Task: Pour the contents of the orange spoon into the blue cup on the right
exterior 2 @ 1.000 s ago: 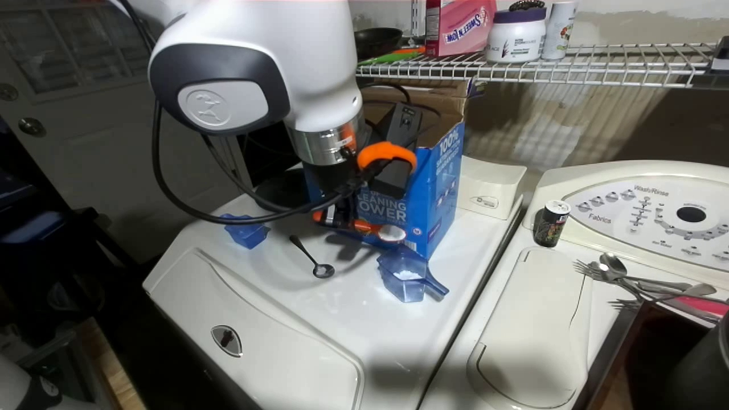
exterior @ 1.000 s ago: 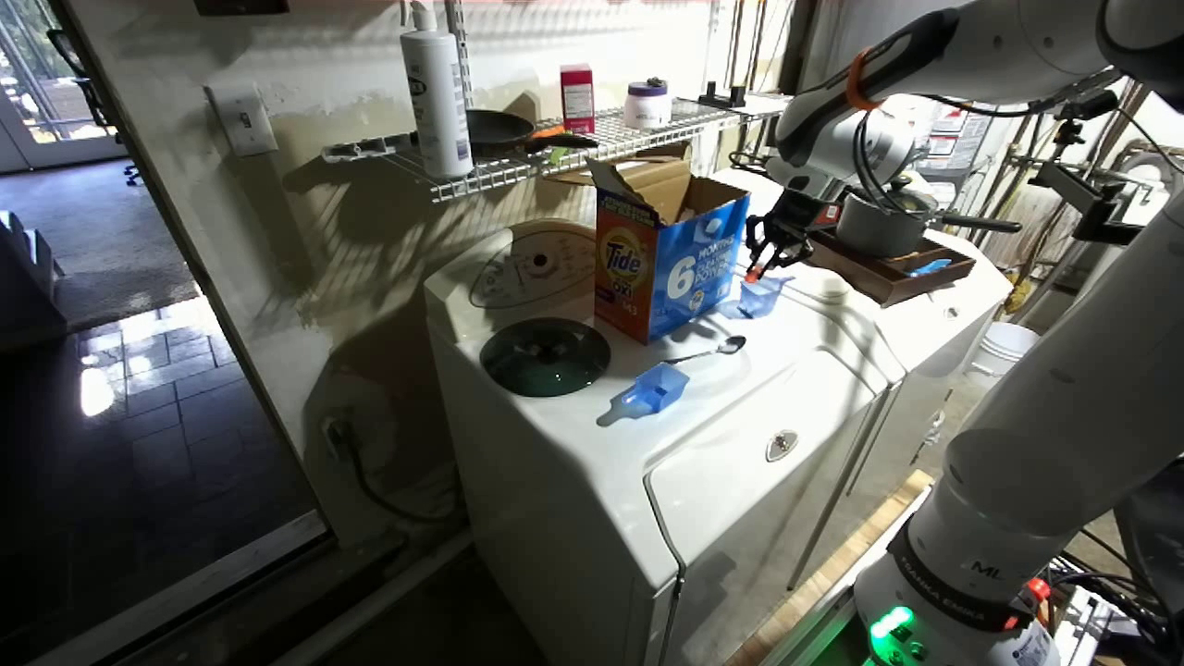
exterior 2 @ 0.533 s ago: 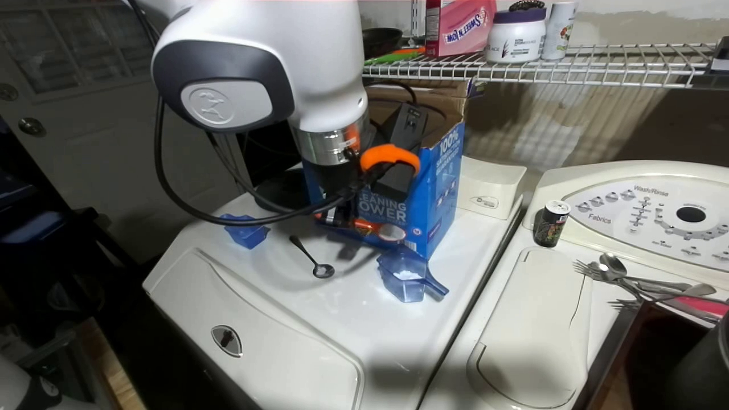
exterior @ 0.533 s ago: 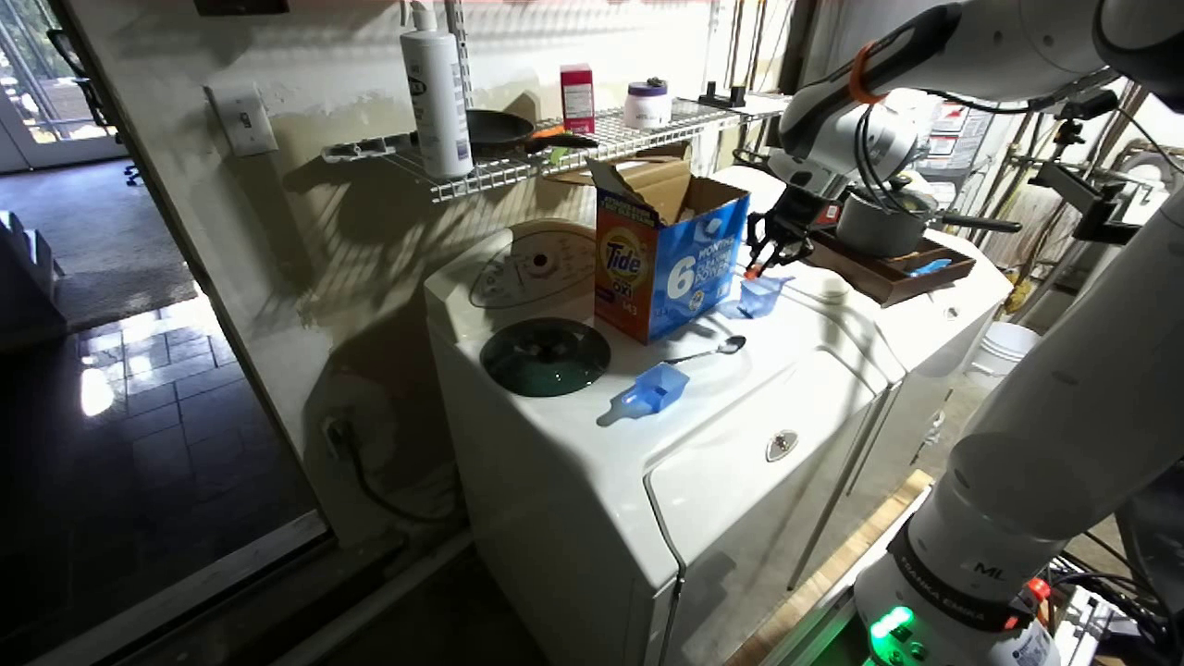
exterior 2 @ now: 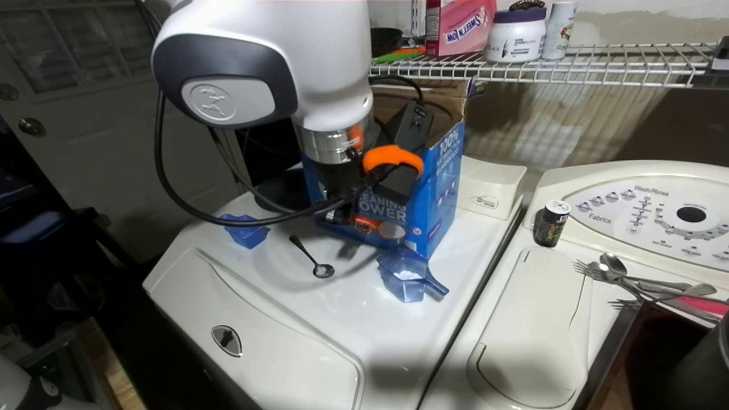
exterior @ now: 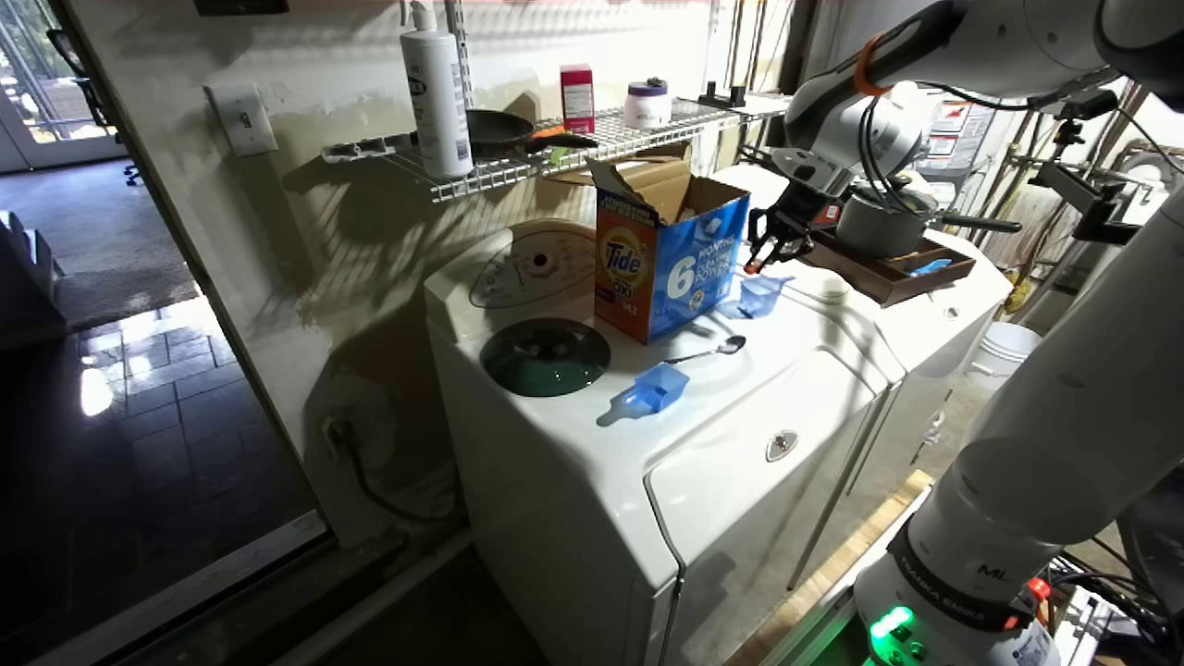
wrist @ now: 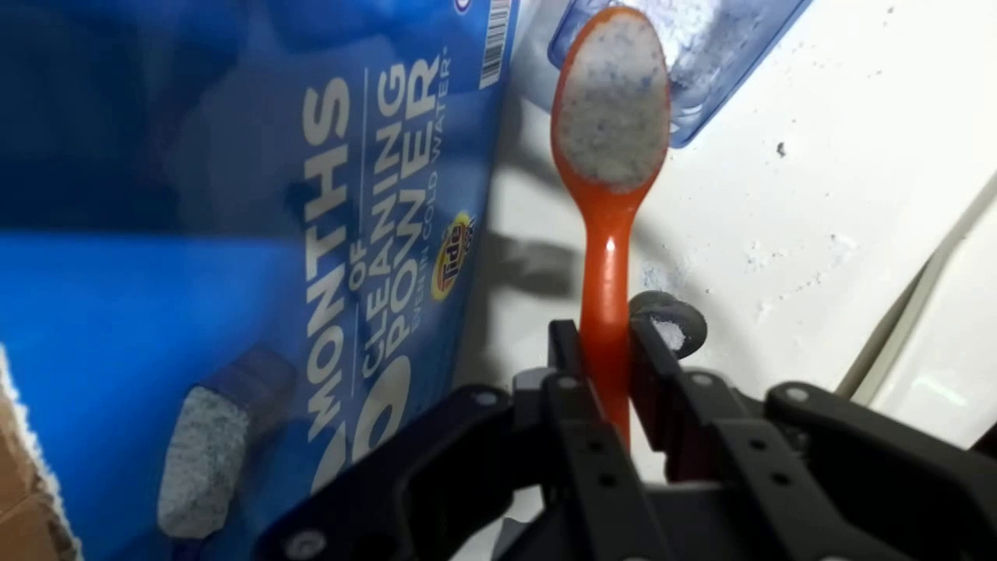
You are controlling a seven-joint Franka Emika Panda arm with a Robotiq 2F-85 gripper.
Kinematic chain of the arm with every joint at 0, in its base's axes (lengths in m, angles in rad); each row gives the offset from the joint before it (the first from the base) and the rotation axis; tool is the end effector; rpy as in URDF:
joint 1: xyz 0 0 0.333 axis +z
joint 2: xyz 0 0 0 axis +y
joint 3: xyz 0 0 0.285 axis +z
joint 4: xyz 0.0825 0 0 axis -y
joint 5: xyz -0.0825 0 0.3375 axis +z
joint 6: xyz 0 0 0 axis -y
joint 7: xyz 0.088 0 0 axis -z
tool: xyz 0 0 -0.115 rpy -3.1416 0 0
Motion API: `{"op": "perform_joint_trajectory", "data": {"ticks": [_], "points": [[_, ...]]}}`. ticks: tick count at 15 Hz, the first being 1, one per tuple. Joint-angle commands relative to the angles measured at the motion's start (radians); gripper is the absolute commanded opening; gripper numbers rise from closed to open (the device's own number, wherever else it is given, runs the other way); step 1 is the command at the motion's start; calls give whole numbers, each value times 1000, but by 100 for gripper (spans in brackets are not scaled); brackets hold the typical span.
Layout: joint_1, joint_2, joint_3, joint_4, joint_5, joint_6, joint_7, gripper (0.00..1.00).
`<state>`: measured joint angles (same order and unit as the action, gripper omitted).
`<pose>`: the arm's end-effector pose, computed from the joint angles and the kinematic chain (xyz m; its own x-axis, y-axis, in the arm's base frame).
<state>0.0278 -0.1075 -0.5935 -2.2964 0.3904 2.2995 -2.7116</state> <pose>0.4069 -0.2483 0.3858 -0.3372 0.9341 0.1172 0.8963 0.2805 0.3434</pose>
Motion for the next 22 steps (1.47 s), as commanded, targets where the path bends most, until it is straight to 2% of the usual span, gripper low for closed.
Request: {"op": "perform_joint_trajectory", "data": {"ticks": [1,9,22], "points": [[21,35,-39,34,46,-18,-61,5],[53,36,-79,36,63,-12,-61,5],[158,31,-184,58,104,-56,-61,5]]}}
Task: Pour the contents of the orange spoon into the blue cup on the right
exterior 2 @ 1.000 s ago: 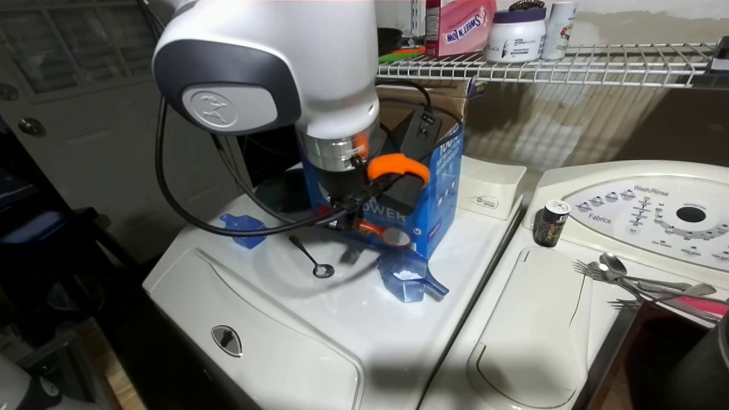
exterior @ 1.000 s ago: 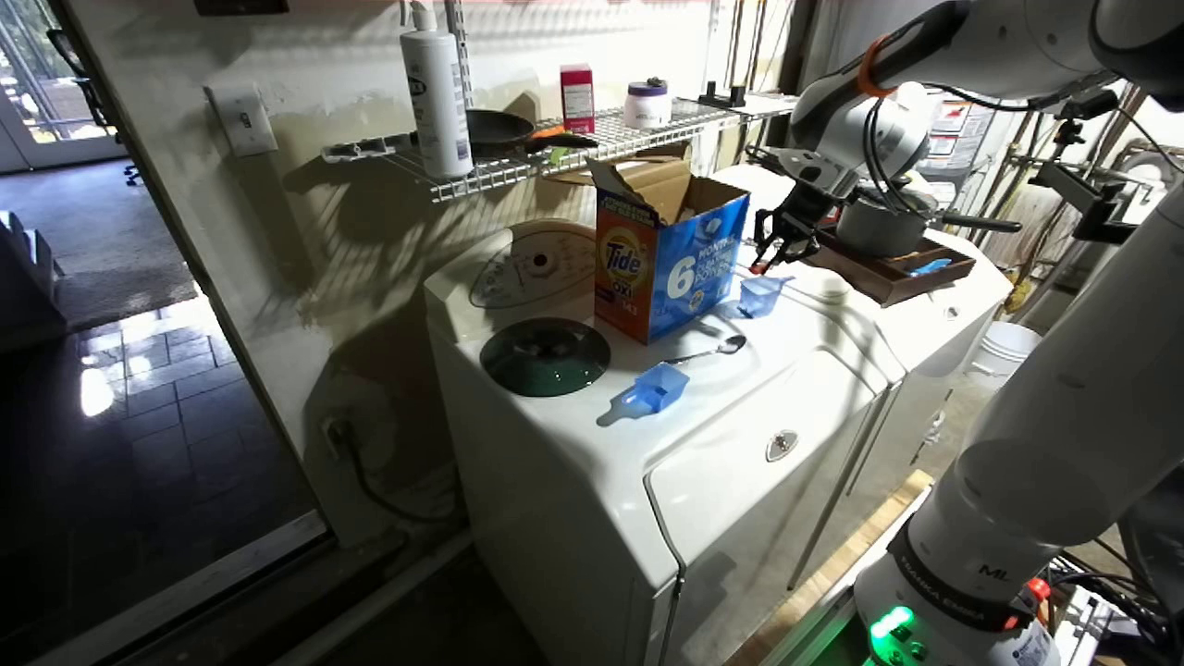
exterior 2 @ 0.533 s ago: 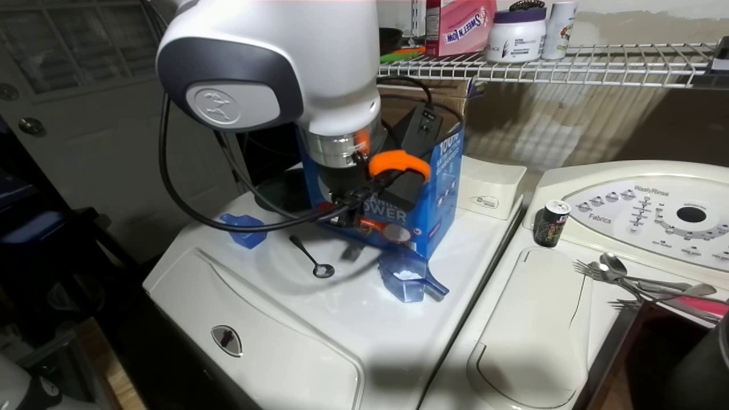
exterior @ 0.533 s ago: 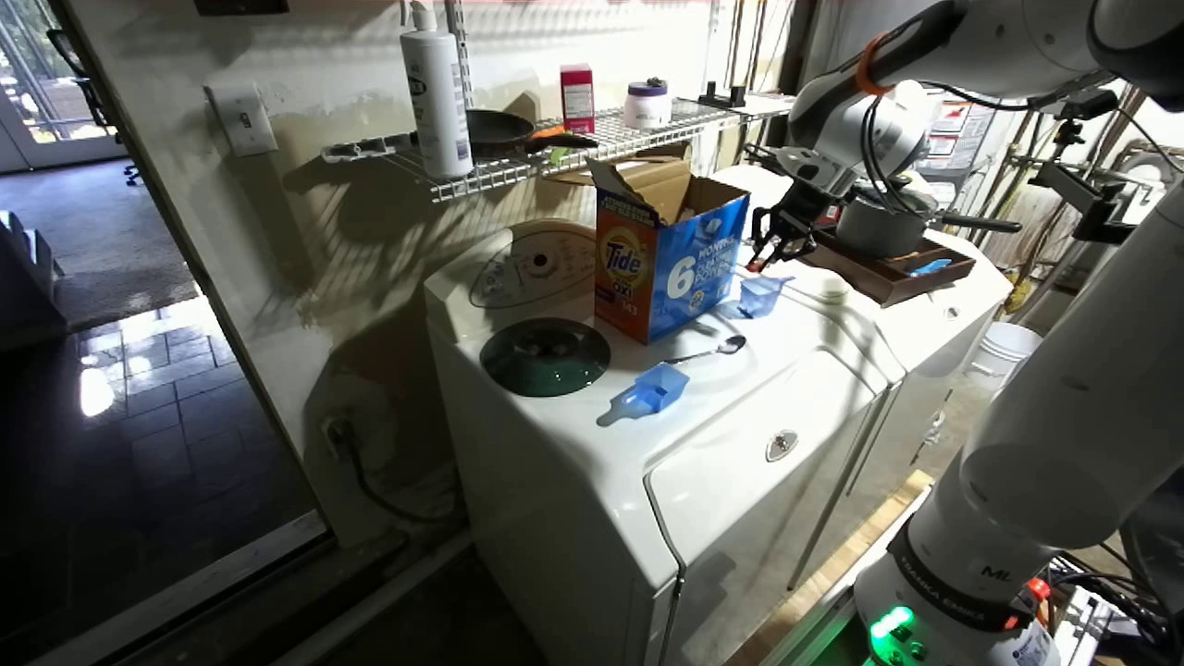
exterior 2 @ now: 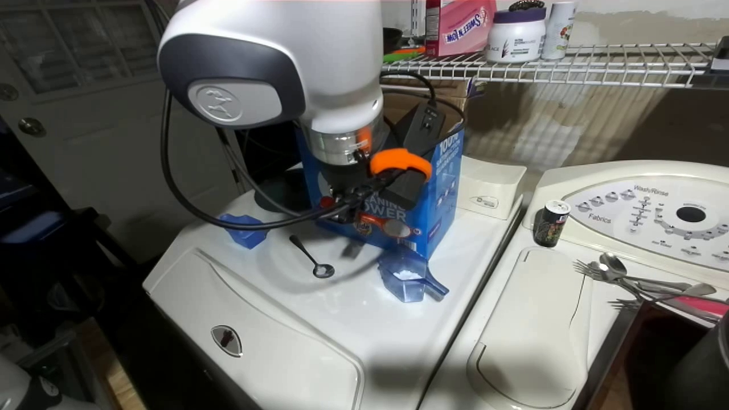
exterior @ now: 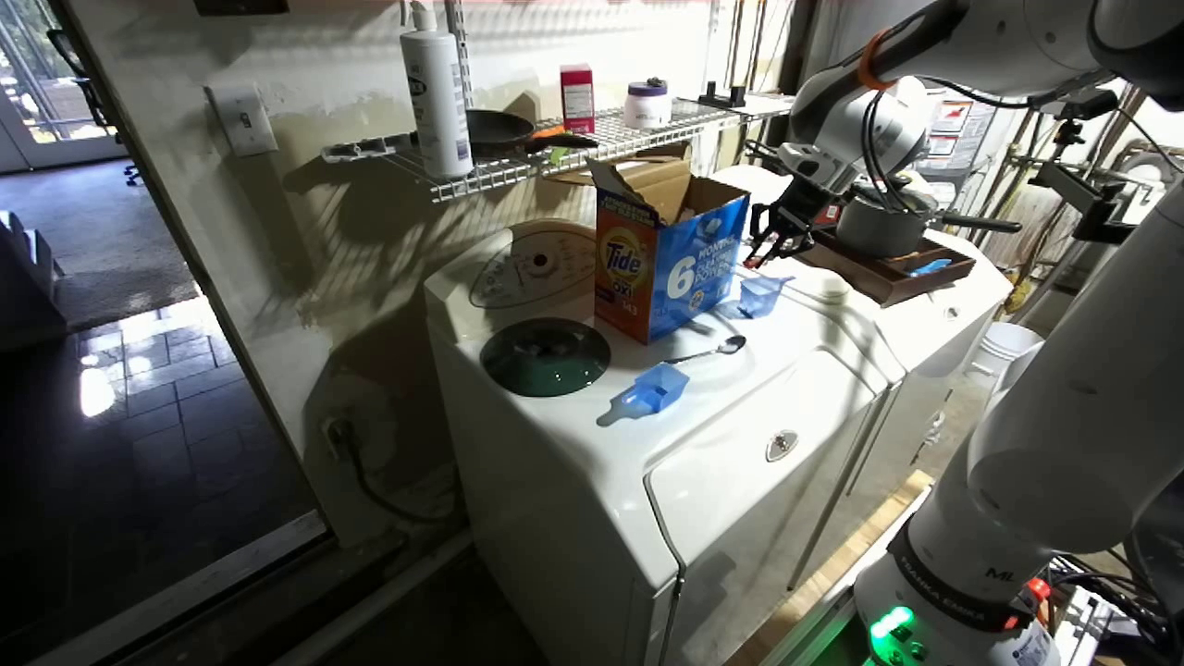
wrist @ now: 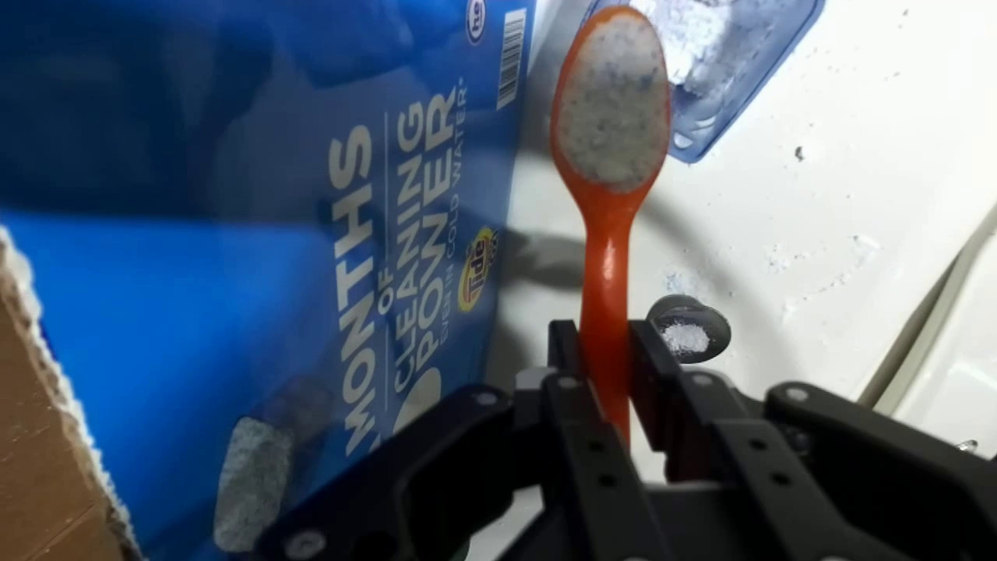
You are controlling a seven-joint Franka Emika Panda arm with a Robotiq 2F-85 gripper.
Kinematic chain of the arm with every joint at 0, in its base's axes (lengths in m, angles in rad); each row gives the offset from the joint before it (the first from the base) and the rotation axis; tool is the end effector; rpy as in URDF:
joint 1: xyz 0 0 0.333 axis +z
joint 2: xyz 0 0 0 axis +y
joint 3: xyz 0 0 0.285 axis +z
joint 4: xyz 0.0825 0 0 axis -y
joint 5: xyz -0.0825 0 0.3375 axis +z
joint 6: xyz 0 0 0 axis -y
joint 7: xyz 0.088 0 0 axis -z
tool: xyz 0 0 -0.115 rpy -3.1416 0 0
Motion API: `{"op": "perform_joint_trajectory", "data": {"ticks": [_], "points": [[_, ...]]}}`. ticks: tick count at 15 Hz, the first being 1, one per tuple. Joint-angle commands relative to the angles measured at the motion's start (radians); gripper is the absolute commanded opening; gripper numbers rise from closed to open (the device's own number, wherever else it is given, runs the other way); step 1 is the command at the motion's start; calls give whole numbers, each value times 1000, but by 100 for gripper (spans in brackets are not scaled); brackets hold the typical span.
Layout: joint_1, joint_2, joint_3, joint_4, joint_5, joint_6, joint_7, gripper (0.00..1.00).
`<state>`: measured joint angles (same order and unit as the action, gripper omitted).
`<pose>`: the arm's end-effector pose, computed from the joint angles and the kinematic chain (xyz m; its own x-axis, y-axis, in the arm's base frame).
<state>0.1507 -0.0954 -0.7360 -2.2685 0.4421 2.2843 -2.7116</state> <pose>0.4083 -0.2584 0.3880 -0.2977 0.9424 0.1523 0.8999 0.2238 0.3742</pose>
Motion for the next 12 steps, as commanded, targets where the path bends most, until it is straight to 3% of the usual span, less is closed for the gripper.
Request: {"op": "perform_joint_trajectory", "data": {"ticks": [1,12], "points": [[44,21,-52,33,59,-49,-61,5],[125,35,-173,58,120,-109,-60,5]]}}
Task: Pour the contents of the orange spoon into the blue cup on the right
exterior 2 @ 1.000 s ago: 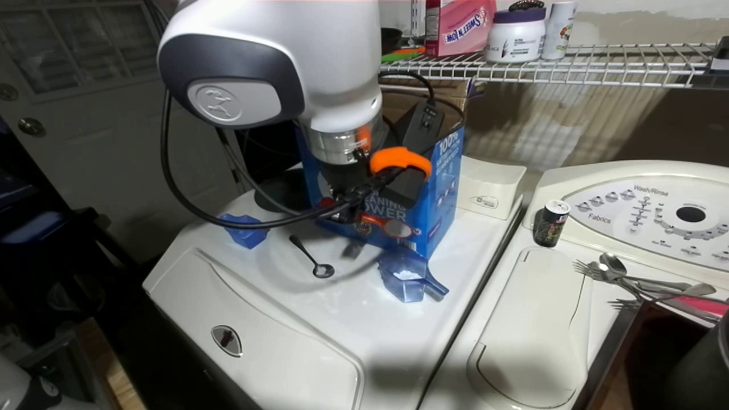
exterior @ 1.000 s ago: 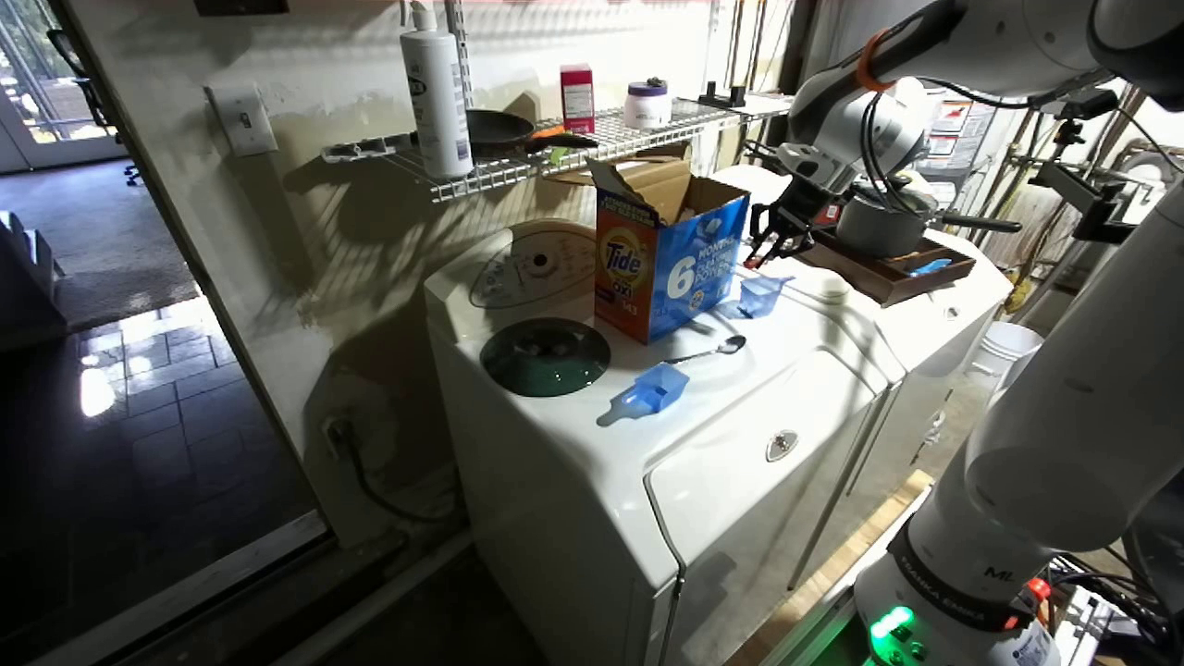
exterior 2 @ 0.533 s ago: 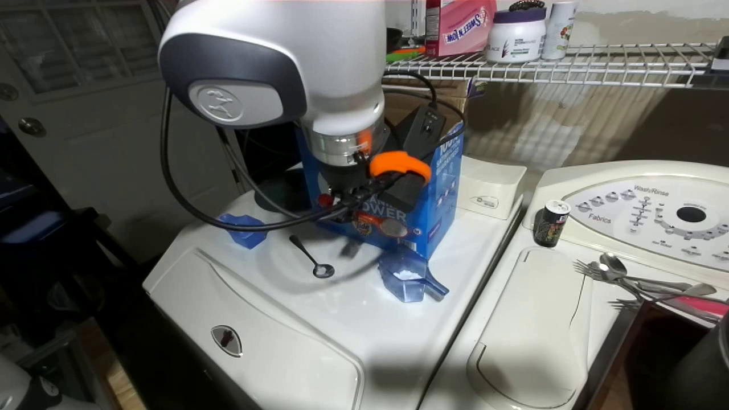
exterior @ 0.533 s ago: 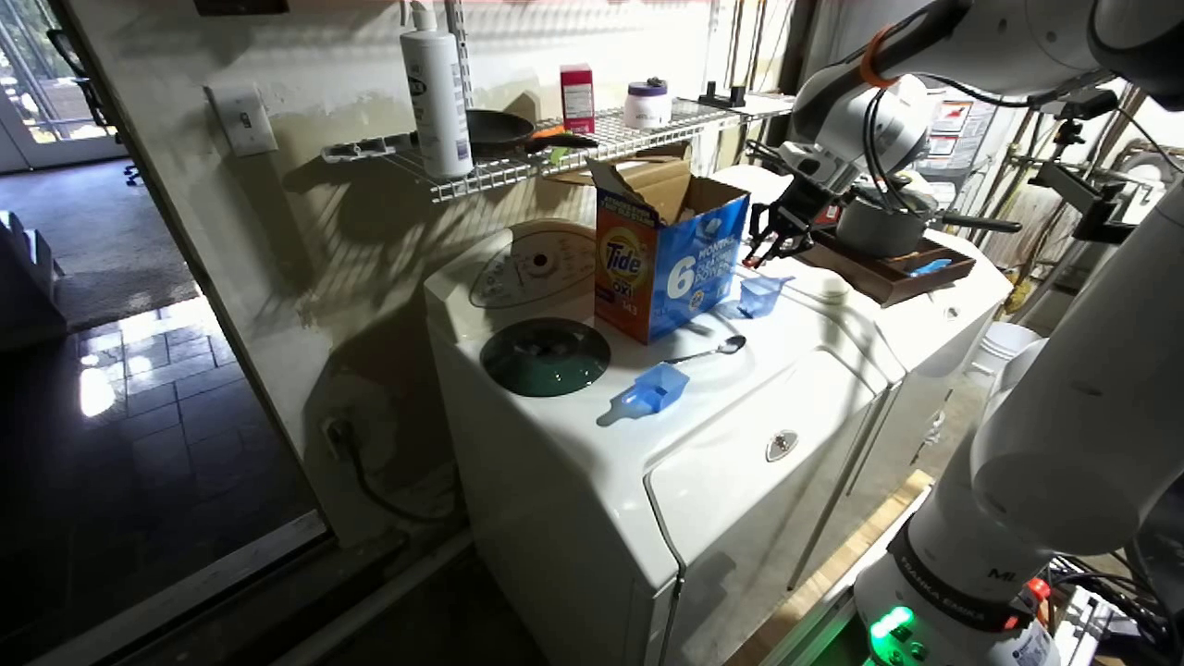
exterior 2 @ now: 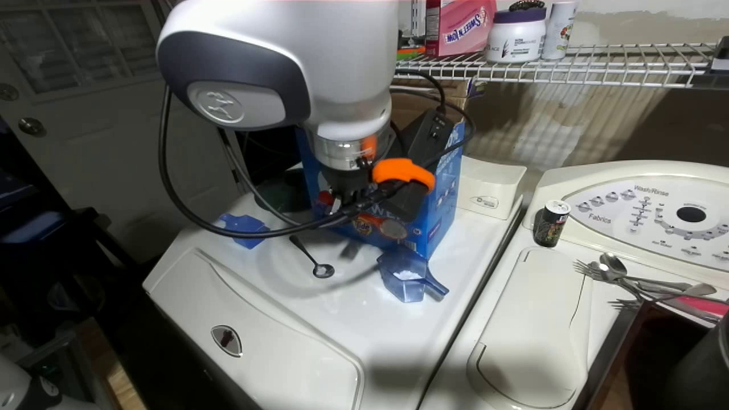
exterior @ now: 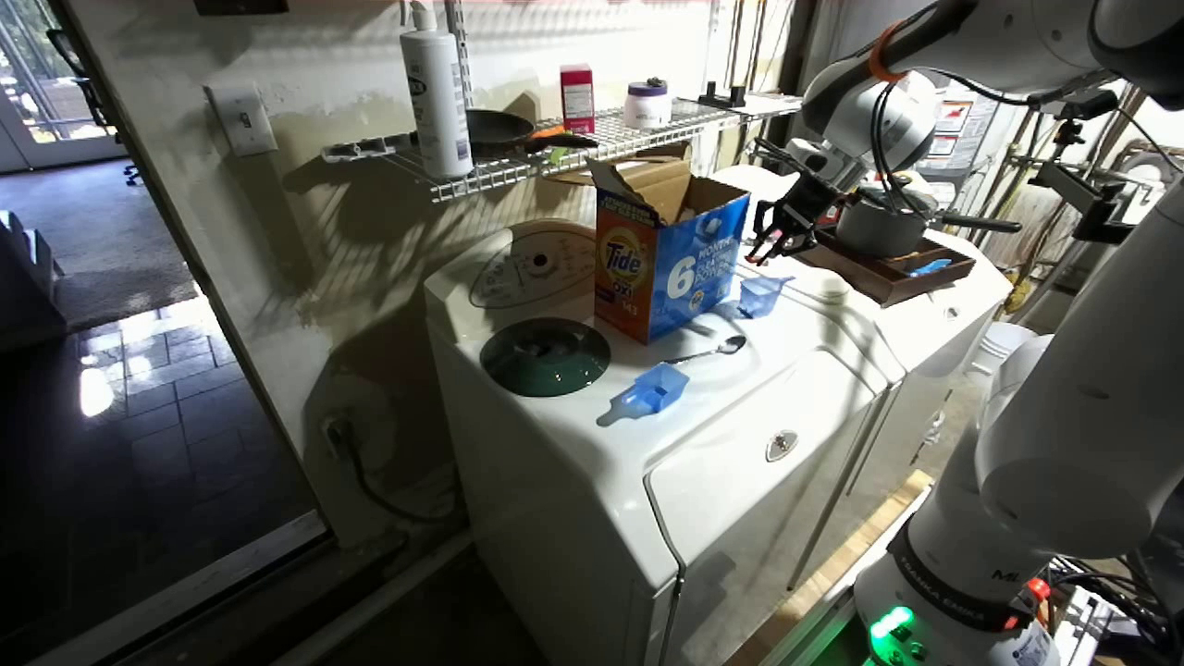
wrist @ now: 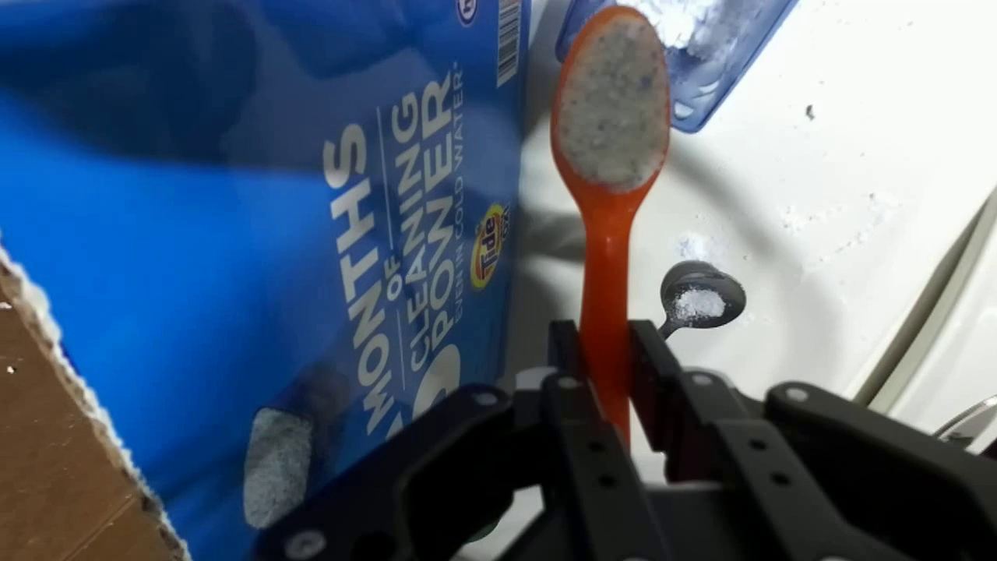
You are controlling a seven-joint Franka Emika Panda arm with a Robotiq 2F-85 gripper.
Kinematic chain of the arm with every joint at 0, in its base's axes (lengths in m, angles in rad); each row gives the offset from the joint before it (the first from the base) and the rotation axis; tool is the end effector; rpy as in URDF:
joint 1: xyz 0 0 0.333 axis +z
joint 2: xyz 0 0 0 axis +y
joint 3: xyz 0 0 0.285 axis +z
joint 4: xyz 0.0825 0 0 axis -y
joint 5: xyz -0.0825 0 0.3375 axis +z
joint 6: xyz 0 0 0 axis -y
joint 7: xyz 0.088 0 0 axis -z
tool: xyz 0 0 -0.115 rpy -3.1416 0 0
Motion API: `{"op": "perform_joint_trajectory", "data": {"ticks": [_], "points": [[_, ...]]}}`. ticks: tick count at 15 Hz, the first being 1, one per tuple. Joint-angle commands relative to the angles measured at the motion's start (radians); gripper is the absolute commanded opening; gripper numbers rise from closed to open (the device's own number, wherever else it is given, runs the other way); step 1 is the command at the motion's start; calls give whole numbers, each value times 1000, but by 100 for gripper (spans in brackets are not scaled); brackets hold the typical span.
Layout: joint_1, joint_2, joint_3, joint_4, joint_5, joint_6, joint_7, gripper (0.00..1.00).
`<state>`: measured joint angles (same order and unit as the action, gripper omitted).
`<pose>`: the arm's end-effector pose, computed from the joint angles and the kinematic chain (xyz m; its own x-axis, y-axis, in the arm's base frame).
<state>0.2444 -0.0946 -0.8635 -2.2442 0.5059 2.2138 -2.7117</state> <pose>0.4025 -0.2671 0.3893 -0.2598 0.9360 0.2375 0.9060 0.1511 0.3955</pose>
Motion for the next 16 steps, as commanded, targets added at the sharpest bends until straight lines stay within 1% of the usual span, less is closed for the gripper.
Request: {"op": "perform_joint_trajectory", "data": {"ticks": [1,8,16], "points": [[38,35,-56,35,61,-44,-60,5],[100,31,-133,43,98,-76,-60,5],[180,29,-220,46,112,-72,-60,5]]}}
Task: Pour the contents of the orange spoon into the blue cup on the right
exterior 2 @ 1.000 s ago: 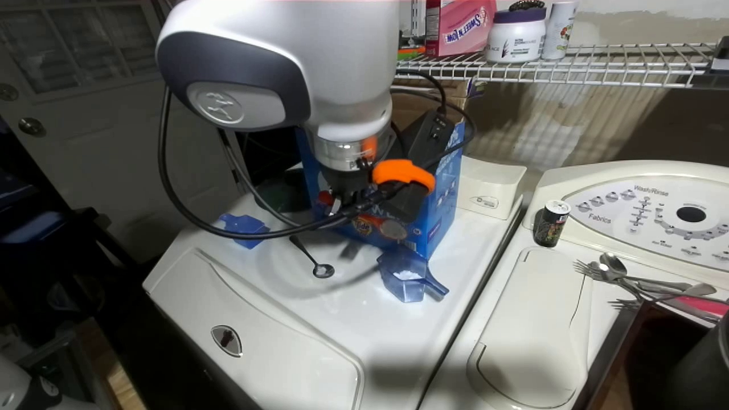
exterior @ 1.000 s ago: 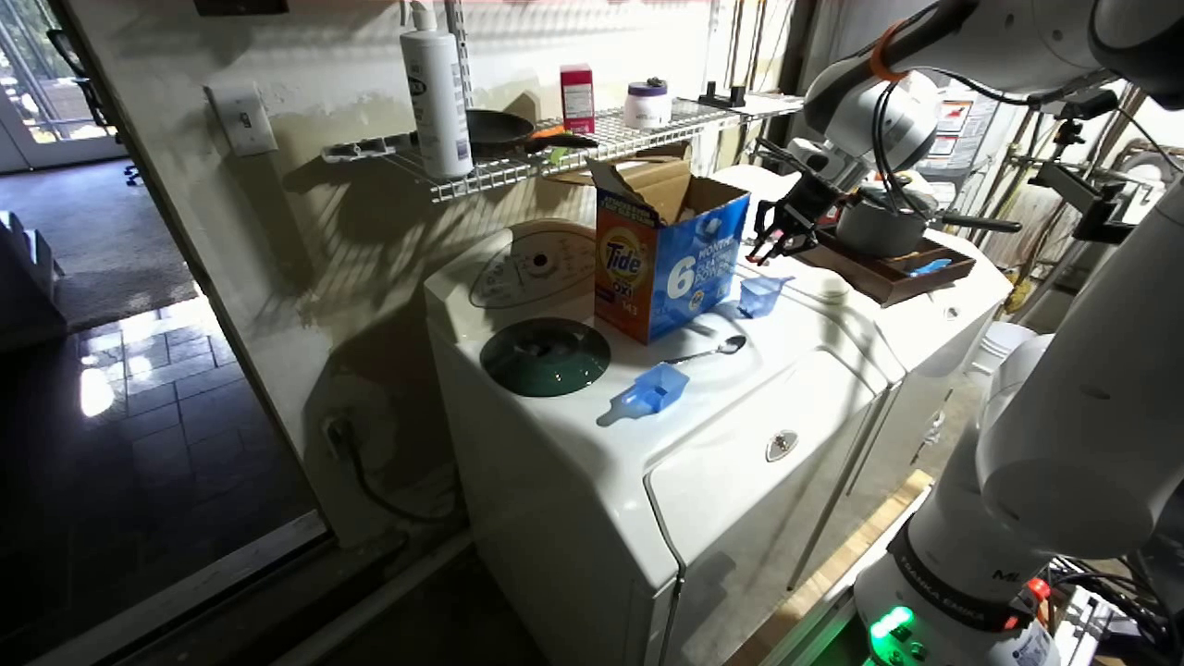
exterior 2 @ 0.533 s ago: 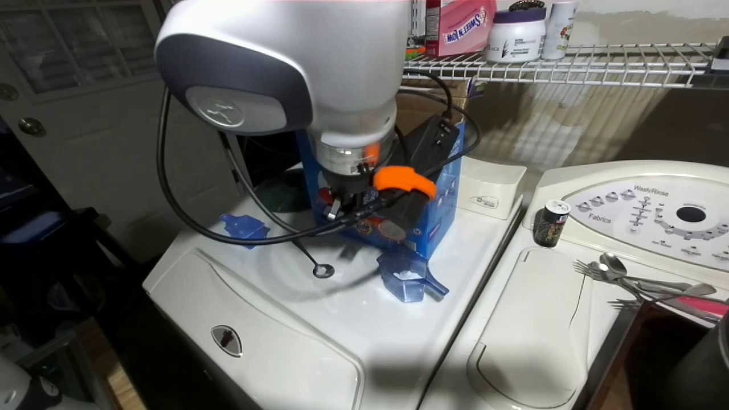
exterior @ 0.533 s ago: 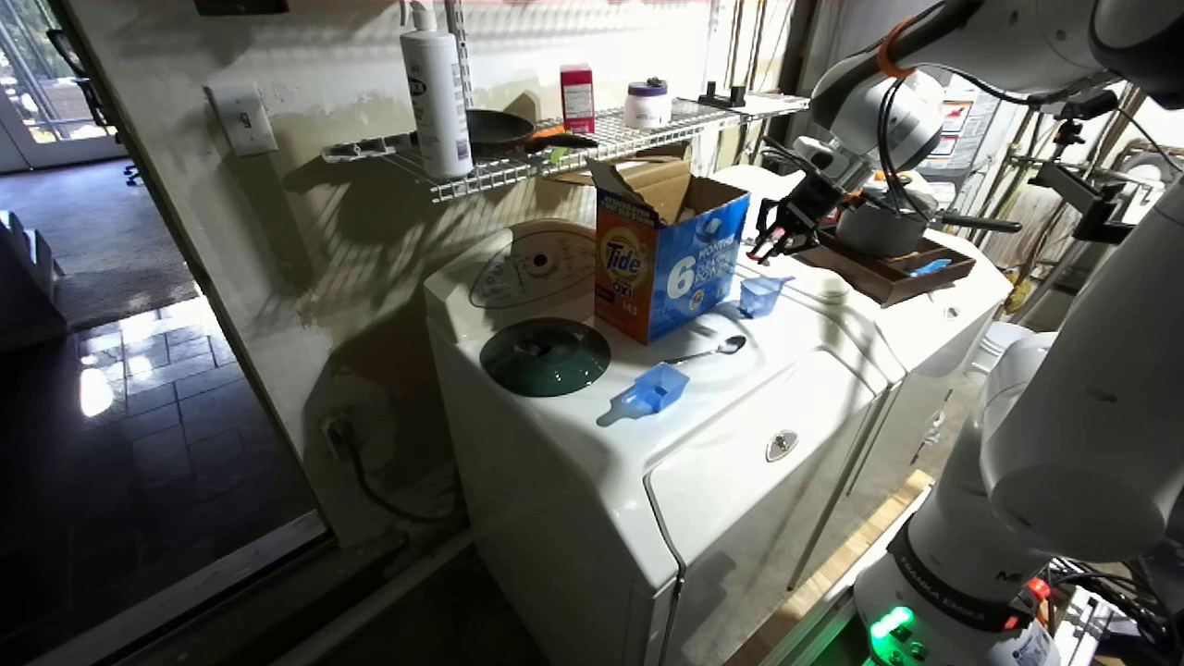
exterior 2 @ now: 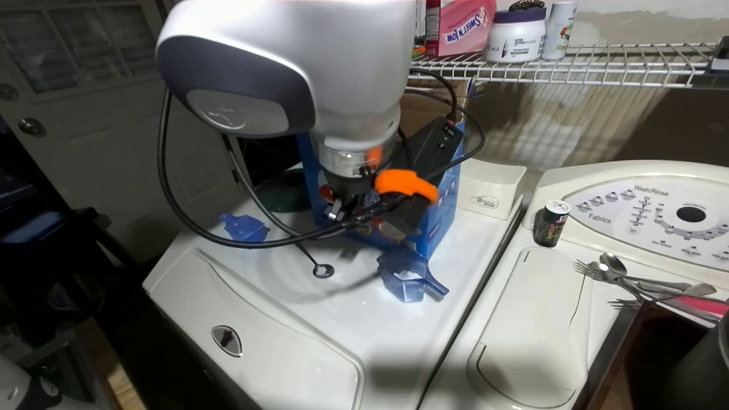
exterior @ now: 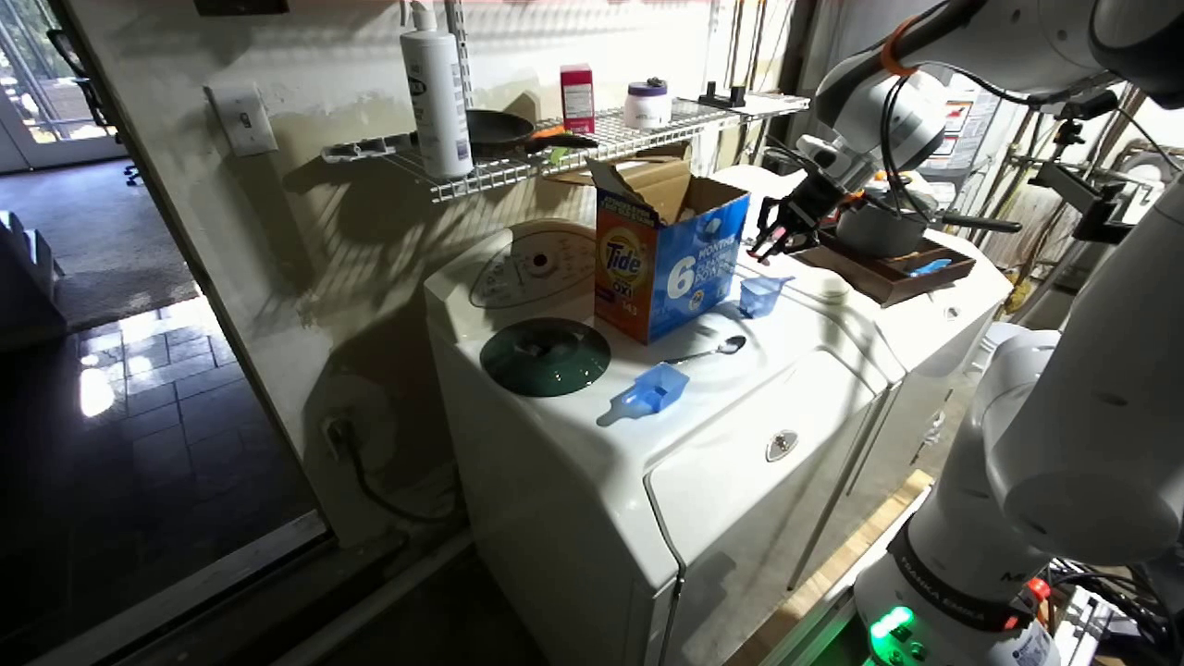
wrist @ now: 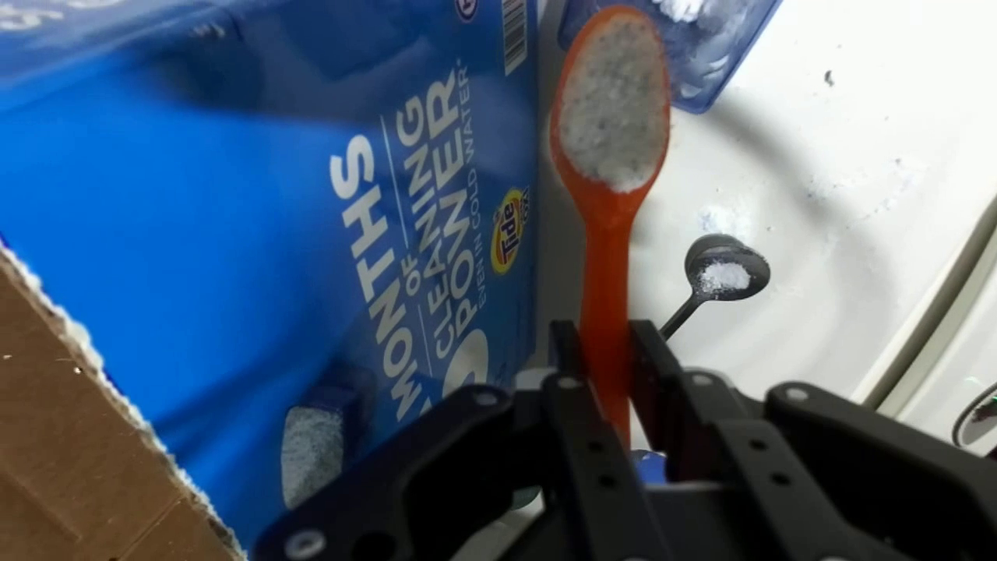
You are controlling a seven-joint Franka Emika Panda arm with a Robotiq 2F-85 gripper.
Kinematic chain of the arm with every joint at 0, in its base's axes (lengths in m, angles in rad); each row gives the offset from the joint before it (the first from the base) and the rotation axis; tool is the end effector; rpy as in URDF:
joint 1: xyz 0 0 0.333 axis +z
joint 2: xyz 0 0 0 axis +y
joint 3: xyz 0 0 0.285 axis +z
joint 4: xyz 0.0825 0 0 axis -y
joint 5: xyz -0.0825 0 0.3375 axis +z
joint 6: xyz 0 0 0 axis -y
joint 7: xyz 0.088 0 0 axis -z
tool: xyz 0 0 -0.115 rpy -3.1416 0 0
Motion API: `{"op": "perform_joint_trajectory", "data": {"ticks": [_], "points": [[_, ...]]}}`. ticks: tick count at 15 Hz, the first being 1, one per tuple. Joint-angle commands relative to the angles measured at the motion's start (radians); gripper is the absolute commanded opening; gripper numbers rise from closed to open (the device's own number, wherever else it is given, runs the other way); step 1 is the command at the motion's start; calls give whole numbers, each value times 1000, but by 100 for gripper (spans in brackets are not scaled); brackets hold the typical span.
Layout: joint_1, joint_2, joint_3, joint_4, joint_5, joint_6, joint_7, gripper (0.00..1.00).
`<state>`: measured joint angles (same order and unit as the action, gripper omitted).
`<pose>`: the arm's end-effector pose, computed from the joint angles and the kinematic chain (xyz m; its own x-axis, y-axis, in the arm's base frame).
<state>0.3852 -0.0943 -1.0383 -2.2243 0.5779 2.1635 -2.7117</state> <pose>0.3975 -0.2768 0.3893 -0.2172 0.9234 0.3166 0.9040 0.0679 0.4221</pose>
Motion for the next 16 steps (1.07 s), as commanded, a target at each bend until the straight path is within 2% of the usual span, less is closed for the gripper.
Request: {"op": "perform_joint_trajectory", "data": {"ticks": [1,16], "points": [[53,25,-55,25,36,-12,-60,5],[248,-13,-234,8,-6,52,-39,5]]}}
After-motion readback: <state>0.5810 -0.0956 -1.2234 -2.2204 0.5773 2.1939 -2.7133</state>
